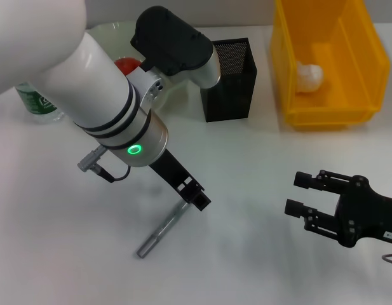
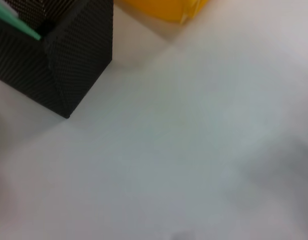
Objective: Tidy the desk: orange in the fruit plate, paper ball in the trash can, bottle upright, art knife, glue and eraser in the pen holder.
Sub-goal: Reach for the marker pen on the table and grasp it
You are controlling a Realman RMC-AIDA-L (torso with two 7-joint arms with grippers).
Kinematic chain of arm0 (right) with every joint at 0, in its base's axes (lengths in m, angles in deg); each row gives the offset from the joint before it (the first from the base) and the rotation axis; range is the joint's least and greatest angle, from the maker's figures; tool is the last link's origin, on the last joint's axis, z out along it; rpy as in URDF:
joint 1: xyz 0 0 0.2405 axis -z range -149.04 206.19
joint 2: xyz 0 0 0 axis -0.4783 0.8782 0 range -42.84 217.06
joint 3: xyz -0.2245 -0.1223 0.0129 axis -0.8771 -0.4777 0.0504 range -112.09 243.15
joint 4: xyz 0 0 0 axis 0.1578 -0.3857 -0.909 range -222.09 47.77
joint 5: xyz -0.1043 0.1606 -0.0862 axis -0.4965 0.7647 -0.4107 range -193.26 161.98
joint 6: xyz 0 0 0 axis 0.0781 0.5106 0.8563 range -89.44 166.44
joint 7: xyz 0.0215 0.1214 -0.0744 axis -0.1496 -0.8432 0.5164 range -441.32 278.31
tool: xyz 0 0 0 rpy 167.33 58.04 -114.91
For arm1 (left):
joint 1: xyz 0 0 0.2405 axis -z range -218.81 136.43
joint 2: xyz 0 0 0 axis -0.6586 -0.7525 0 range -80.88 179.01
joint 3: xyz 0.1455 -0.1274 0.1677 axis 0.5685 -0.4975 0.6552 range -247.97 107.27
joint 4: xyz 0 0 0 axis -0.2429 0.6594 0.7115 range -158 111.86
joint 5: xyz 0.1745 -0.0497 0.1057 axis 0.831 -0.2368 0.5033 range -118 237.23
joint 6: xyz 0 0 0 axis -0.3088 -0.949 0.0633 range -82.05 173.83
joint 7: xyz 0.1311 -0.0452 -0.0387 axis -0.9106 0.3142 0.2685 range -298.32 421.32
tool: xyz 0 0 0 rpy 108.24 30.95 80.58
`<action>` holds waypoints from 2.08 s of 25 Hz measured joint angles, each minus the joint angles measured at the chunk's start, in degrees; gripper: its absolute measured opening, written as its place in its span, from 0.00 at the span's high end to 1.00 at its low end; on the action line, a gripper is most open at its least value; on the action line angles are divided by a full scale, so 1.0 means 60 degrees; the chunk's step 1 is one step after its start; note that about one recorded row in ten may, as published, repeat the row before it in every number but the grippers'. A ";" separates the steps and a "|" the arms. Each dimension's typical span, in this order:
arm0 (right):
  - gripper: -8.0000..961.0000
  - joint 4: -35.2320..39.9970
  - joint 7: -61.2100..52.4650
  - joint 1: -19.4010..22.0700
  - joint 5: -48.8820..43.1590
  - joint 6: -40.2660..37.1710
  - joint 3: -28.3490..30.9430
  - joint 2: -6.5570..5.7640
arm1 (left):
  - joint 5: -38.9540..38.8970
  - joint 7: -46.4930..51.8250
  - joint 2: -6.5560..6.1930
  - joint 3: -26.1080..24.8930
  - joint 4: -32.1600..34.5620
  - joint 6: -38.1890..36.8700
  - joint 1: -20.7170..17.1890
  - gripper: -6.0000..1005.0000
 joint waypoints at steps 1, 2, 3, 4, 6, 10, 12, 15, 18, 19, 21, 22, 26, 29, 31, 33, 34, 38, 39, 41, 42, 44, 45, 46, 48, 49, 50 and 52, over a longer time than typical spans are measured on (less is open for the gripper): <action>0.40 -0.0001 0.0003 -0.0001 -0.0002 0.0046 -0.0002 0.0000 | -0.0029 -0.0001 -0.0001 0.0017 -0.0064 0.0038 0.0011 0.38; 0.40 -0.0004 0.0004 -0.0005 -0.0003 0.0107 -0.0002 -0.0001 | -0.0029 -0.0001 -0.0001 0.0017 -0.0064 0.0038 0.0011 0.38; 0.40 -0.0009 0.0005 -0.0009 -0.0005 0.0133 -0.0003 -0.0002 | -0.0029 -0.0001 -0.0001 0.0017 -0.0064 0.0038 0.0011 0.38; 0.40 -0.0016 0.0006 -0.0012 -0.0006 0.0157 -0.0003 -0.0003 | -0.0120 -0.0005 -0.0001 0.0066 -0.0257 0.0147 0.0029 0.38; 0.40 -0.0029 0.0007 -0.0022 -0.0009 0.0193 -0.0003 -0.0003 | -0.0142 -0.0012 -0.0001 0.0081 -0.0404 0.0232 0.0037 0.38; 0.40 -0.0062 0.0011 -0.0030 -0.0009 0.0295 0.0003 -0.0003 | -0.0200 -0.0073 -0.0001 0.0183 -0.0817 0.0535 0.0054 0.38; 0.40 -0.0115 0.0011 -0.0037 -0.0009 0.0300 0.0009 -0.0003 | -0.0206 -0.0109 0.0000 0.0258 -0.0929 0.0704 0.0061 0.38; 0.40 -0.0148 0.0012 -0.0044 -0.0009 0.0328 0.0062 -0.0003 | -0.0209 -0.0190 -0.0001 0.0310 -0.0955 0.0807 0.0063 0.38; 0.40 -0.0188 0.0012 -0.0057 0.0003 0.0435 0.0073 -0.0004 | -0.0213 -0.0245 -0.0001 0.0331 -0.1077 0.0848 0.0063 0.38; 0.40 -0.0213 0.0012 -0.0076 0.0010 0.0470 0.0072 -0.0003 | -0.0213 -0.0272 -0.0001 0.0345 -0.1174 0.0885 0.0067 0.38; 0.40 -0.0250 0.0012 -0.0123 0.0013 0.0499 0.0071 -0.0003 | -0.0233 -0.0370 -0.0001 0.0384 -0.1299 0.0968 0.0071 0.38; 0.40 -0.0262 0.0012 -0.0148 0.0013 0.0504 0.0072 -0.0003 | -0.0264 -0.0445 -0.0001 0.0416 -0.1384 0.1032 0.0077 0.38; 0.40 -0.0269 0.0004 -0.0177 0.0024 0.0504 0.0073 -0.0003 | -0.0297 -0.0505 0.0000 0.0444 -0.1479 0.1141 0.0087 0.39; 0.40 -0.0275 -0.0016 -0.0180 0.0011 0.0505 0.0098 -0.0003 | -0.0298 -0.0562 -0.0001 0.0444 -0.1482 0.1164 0.0061 0.41; 0.40 -0.0284 -0.0023 -0.0181 0.0005 0.0505 0.0103 -0.0003 | -0.0298 -0.0596 0.0000 0.0445 -0.1483 0.1162 0.0055 0.42; 0.40 -0.0284 -0.0032 -0.0180 0.0005 0.0505 0.0103 -0.0003 | -0.0298 -0.0628 0.0000 0.0477 -0.1481 0.1167 0.0056 0.44; 0.40 -0.0284 -0.0037 -0.0177 0.0005 0.0504 0.0103 -0.0003 | -0.0298 -0.0630 0.0000 0.0503 -0.1482 0.1179 0.0064 0.45; 0.40 -0.0283 -0.0042 -0.0151 0.0005 0.0505 0.0104 -0.0003 | -0.0298 -0.0649 0.0000 0.0550 -0.1485 0.1219 0.0076 0.49; 0.40 -0.0282 -0.0042 -0.0149 0.0005 0.0504 0.0104 -0.0003 | -0.0298 -0.0678 0.0000 0.0571 -0.1486 0.1225 0.0083 0.50; 0.40 -0.0280 -0.0042 -0.0141 0.0005 0.0504 0.0104 -0.0003 | -0.0298 -0.0704 -0.0001 0.0579 -0.1488 0.1231 0.0088 0.53; 0.40 -0.0279 -0.0042 -0.0140 0.0005 0.0504 0.0104 -0.0003 | -0.0298 -0.0704 -0.0001 0.0579 -0.1488 0.1231 0.0088 0.54; 0.40 -0.0278 -0.0042 -0.0131 0.0005 0.0503 0.0104 -0.0003 | -0.0313 -0.0731 0.0000 0.0583 -0.1547 0.1243 0.0100 0.57; 0.40 -0.0278 -0.0042 -0.0127 0.0005 0.0502 0.0104 -0.0003 | -0.0313 -0.0731 0.0000 0.0583 -0.1547 0.1243 0.0100 0.59; 0.40 -0.0278 -0.0042 -0.0124 0.0005 0.0501 0.0104 -0.0003 | -0.0313 -0.0731 0.0000 0.0583 -0.1547 0.1243 0.0100 0.60; 0.40 -0.0278 -0.0042 -0.0124 0.0005 0.0500 0.0104 -0.0003 | -0.0316 -0.0732 0.0000 0.0587 -0.1581 0.1258 0.0105 0.64; 0.40 -0.0279 -0.0042 -0.0123 0.0005 0.0499 0.0104 -0.0003 | -0.0316 -0.0732 -0.0001 0.0588 -0.1591 0.1282 0.0107 0.66; 0.40 -0.0278 -0.0042 -0.0123 0.0005 0.0498 0.0104 -0.0003 | -0.0316 -0.0733 0.0000 0.0588 -0.1593 0.1307 0.0108 0.66; 0.40 -0.0279 -0.0042 -0.0123 0.0005 0.0498 0.0103 -0.0003 | -0.0316 -0.0733 0.0000 0.0588 -0.1593 0.1307 0.0108 0.66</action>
